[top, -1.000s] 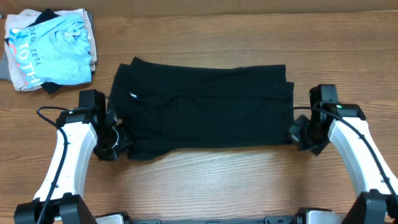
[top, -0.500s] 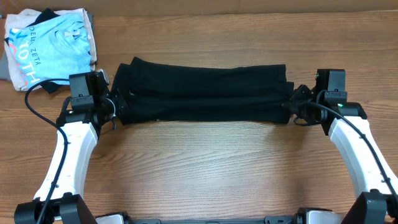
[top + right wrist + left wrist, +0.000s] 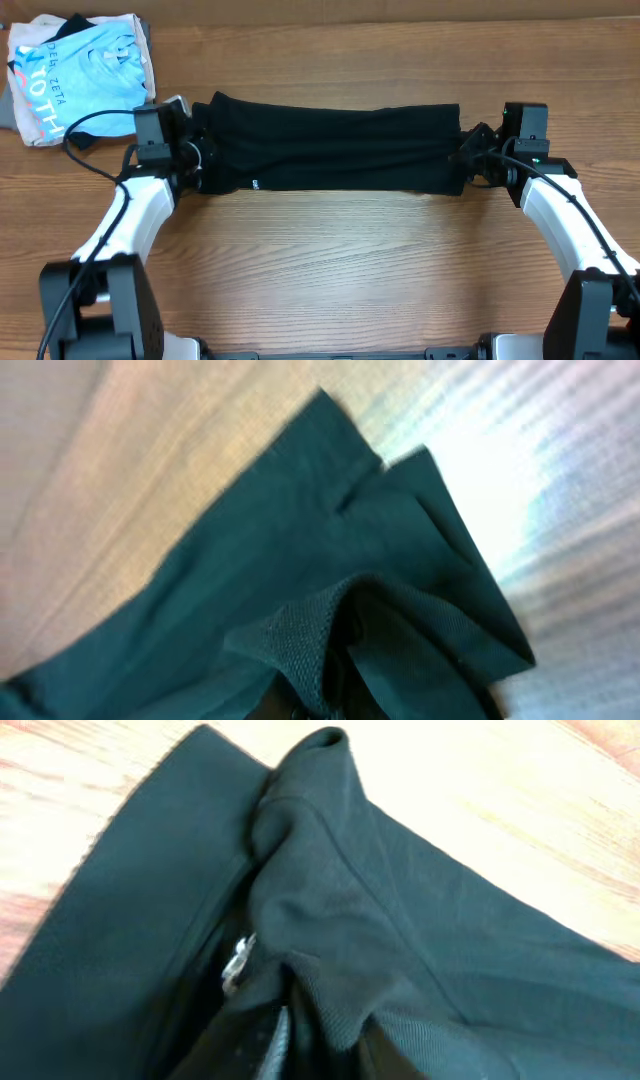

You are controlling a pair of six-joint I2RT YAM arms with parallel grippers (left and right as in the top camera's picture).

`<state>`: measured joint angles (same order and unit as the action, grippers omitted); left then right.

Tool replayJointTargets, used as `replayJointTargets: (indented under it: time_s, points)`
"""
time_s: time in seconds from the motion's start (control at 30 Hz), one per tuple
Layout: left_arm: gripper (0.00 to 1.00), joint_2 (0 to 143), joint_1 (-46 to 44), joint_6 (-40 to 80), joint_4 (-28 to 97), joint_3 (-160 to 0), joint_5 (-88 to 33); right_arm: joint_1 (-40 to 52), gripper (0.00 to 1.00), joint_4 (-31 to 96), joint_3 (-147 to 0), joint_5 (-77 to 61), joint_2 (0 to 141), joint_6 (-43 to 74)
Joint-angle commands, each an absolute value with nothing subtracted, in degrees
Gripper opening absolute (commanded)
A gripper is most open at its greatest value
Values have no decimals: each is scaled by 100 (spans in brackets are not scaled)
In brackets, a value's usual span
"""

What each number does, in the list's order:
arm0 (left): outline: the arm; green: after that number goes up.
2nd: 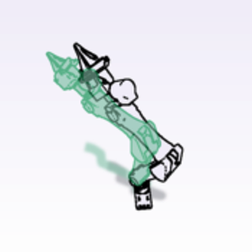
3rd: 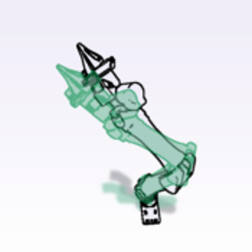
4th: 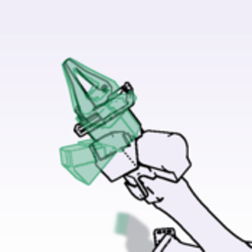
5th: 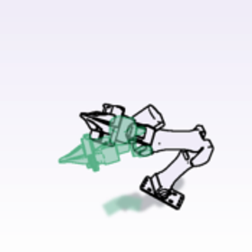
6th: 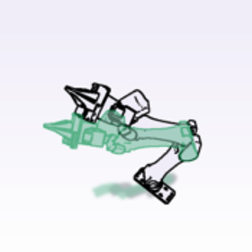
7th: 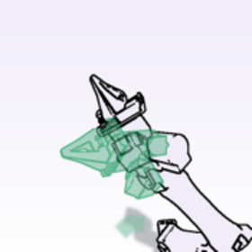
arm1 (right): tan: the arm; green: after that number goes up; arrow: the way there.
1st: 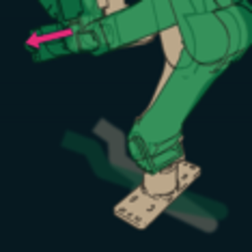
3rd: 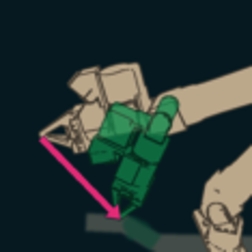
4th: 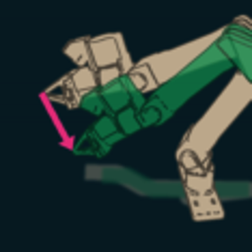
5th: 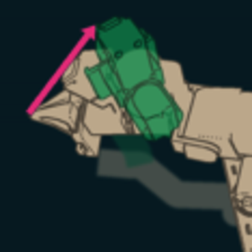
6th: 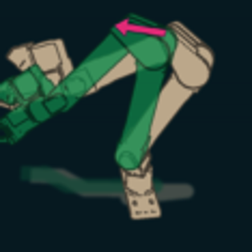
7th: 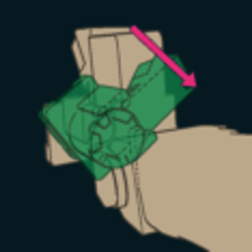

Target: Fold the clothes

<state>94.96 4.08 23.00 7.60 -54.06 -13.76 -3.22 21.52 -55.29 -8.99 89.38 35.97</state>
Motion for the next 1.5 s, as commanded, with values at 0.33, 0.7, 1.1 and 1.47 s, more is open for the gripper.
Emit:
replayJointTargets:
  time_s: [0.33, 0.7, 1.1, 1.47]
  points:
    - [84, 9651, 517, 2292, 1455, -6112, -528, -331, 100, 2574, -6097, -434, 8971, 2810]
    - [11, 9570, 207, 2248, 3913, -7102, -1291, -290, 57, 3524, -6630, -1413, 8982, 2552]
    - [4, 10578, -613, 3332, 3830, -7050, -1299, 93, 50, 3551, -6410, -1466, 8982, 2567]
    - [4, 11093, -554, 3511, 2773, -7050, -1293, 128, 50, 3675, -6407, -1415, 8982, 2567]
